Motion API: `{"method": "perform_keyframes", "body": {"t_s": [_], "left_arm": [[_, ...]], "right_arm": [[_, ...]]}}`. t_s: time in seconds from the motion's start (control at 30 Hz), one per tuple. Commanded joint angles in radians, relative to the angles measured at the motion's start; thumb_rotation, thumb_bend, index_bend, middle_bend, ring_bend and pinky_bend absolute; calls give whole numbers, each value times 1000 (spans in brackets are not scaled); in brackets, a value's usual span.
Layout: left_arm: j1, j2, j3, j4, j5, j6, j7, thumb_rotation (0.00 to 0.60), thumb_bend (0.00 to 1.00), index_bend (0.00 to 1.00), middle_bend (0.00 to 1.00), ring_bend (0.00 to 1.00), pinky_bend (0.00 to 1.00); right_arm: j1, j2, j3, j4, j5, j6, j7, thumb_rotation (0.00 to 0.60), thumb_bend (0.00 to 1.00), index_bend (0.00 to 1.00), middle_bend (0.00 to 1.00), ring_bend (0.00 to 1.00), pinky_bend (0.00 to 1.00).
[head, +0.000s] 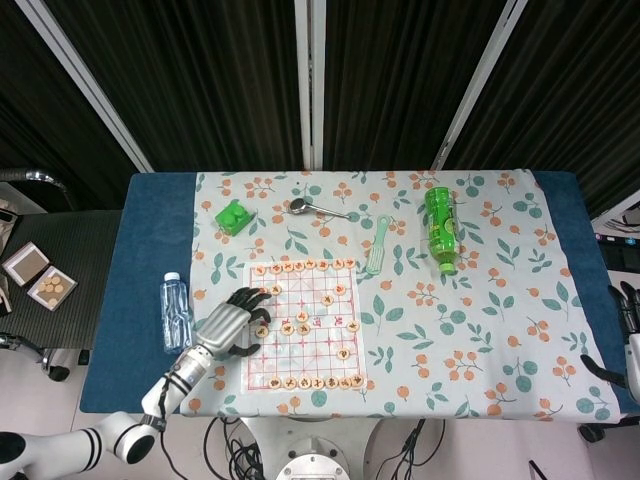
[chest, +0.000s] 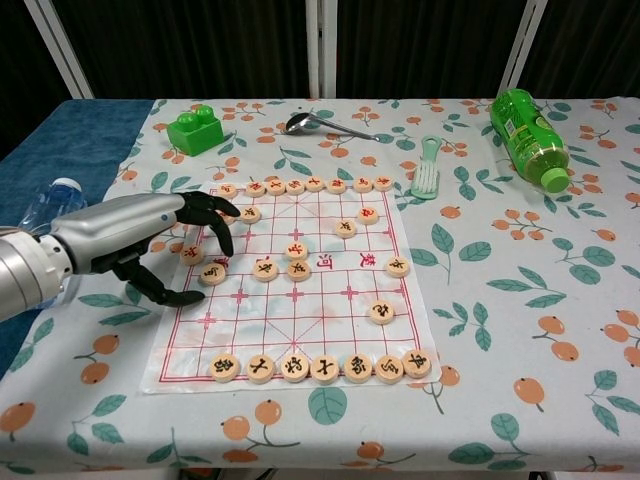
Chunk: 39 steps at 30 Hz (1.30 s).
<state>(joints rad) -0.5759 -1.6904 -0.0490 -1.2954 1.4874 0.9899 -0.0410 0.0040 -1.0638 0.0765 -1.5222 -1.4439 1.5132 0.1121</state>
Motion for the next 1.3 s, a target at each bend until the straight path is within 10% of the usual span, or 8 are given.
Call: {"method": "perform_keyframes", "body": {"t_s": [0.03,1.3], "left_arm": [[-3,-3,1,5,0,2,-5,600,254,379,90,0,0],[-26,-20,3,36,-19,12,-61,600,331,475,110,0,0]], "right_arm": [[-1,1,1,1,1,1,1,600,26,0,0,0,0],[-4,-5,8,20,11,-13,16,600,28,0,0,0,0]]}}
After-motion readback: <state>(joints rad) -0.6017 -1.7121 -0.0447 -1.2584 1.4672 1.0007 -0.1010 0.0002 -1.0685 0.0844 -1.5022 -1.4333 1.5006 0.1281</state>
